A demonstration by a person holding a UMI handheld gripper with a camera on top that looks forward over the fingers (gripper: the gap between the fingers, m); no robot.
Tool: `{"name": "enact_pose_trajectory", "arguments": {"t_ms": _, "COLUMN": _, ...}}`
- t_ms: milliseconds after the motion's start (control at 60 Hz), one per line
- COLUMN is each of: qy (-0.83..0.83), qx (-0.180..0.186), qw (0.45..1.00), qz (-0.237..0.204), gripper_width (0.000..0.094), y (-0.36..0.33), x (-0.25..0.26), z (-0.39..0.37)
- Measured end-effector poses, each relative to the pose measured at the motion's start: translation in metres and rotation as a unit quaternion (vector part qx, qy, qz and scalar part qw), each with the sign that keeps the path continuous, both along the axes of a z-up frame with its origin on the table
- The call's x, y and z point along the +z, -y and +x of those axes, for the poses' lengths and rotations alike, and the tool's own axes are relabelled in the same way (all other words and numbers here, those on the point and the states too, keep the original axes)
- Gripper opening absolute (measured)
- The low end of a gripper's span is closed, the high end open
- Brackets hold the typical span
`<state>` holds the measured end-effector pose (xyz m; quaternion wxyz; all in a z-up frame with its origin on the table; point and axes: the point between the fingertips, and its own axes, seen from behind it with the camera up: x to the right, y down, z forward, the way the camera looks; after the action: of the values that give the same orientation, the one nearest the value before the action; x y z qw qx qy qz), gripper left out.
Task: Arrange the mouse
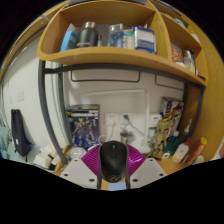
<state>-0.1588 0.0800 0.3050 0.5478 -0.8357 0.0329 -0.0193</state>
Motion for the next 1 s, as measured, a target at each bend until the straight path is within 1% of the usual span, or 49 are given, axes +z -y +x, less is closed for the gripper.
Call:
{"name": "enact_pose_trajectory", "arguments": {"t_ms": 83, "qy": 0.022, "qx": -0.009, "qw": 1.0, "qz": -0.004, "gripper_width": 0.0322, "y": 0.0, "x": 0.003, "z": 0.038}}
{"name": "enact_pose_trajectory", "arguments": {"t_ms": 167, "qy": 0.022, "qx": -0.009, "qw": 1.0, "qz": -0.018, "gripper_width": 0.0324, "y": 0.0, "x": -0.017, "z": 0.069}}
{"name": "enact_pose_trajectory", "arguments": {"t_ms": 217, "qy": 0.032, "qx": -0.011, "qw": 0.999, "qz": -0.037, "gripper_width": 0.0323, "y": 0.002, "x": -0.041, "z": 0.09}}
{"name": "enact_pose_trajectory", "arguments": {"t_ms": 350, "qy": 0.025, "qx": 0.002, "qw": 0.994, "qz": -0.102, "gripper_width": 0.0321, "y": 0.012, "x": -0.127, "z": 0.118}}
{"name": "enact_pose_trajectory", "arguments": {"t_ms": 517, "qy": 0.021, "qx": 0.022, "qw": 0.982, "qz": -0.184, "gripper_width": 0.0324, "y": 0.035, "x": -0.232, "z": 0.123}}
{"name": "enact_pose_trajectory", "arguments": {"t_ms": 617, "qy": 0.017, "qx": 0.042, "qw": 0.975, "qz": -0.219, "gripper_width": 0.0323, "y": 0.046, "x": -0.278, "z": 0.115}}
{"name": "enact_pose_trajectory", "arguments": {"t_ms": 700, "qy": 0.022, "qx": 0.061, "qw": 0.968, "qz": -0.241, "gripper_width": 0.032, "y": 0.055, "x": -0.302, "z": 0.107}}
{"name": "enact_pose_trajectory", "arguments": {"t_ms": 750, "qy": 0.021, "qx": 0.065, "qw": 0.966, "qz": -0.249, "gripper_width": 0.032, "y": 0.058, "x": -0.312, "z": 0.103}}
{"name": "enact_pose_trajectory", "arguments": {"t_ms": 767, "qy": 0.022, "qx": 0.065, "qw": 0.965, "qz": -0.254, "gripper_width": 0.0332, "y": 0.06, "x": -0.315, "z": 0.103}}
{"name": "enact_pose_trajectory", "arguments": {"t_ms": 783, "qy": 0.022, "qx": 0.064, "qw": 0.967, "qz": -0.246, "gripper_width": 0.0329, "y": 0.057, "x": -0.313, "z": 0.102}}
{"name": "enact_pose_trajectory", "arguments": {"t_ms": 817, "qy": 0.02, "qx": 0.059, "qw": 0.967, "qz": -0.247, "gripper_width": 0.0348, "y": 0.058, "x": -0.314, "z": 0.104}}
{"name": "enact_pose_trajectory", "arguments": {"t_ms": 917, "qy": 0.012, "qx": 0.053, "qw": 0.968, "qz": -0.247, "gripper_width": 0.0436, "y": 0.057, "x": -0.315, "z": 0.104}}
{"name": "enact_pose_trajectory", "arguments": {"t_ms": 967, "qy": 0.005, "qx": 0.046, "qw": 0.967, "qz": -0.25, "gripper_width": 0.0463, "y": 0.058, "x": -0.316, "z": 0.105}}
{"name": "enact_pose_trajectory", "arguments": {"t_ms": 983, "qy": 0.005, "qx": 0.044, "qw": 0.967, "qz": -0.251, "gripper_width": 0.0482, "y": 0.059, "x": -0.316, "z": 0.105}}
{"name": "enact_pose_trajectory", "arguments": {"t_ms": 1000, "qy": 0.006, "qx": 0.044, "qw": 0.967, "qz": -0.252, "gripper_width": 0.0544, "y": 0.059, "x": -0.316, "z": 0.106}}
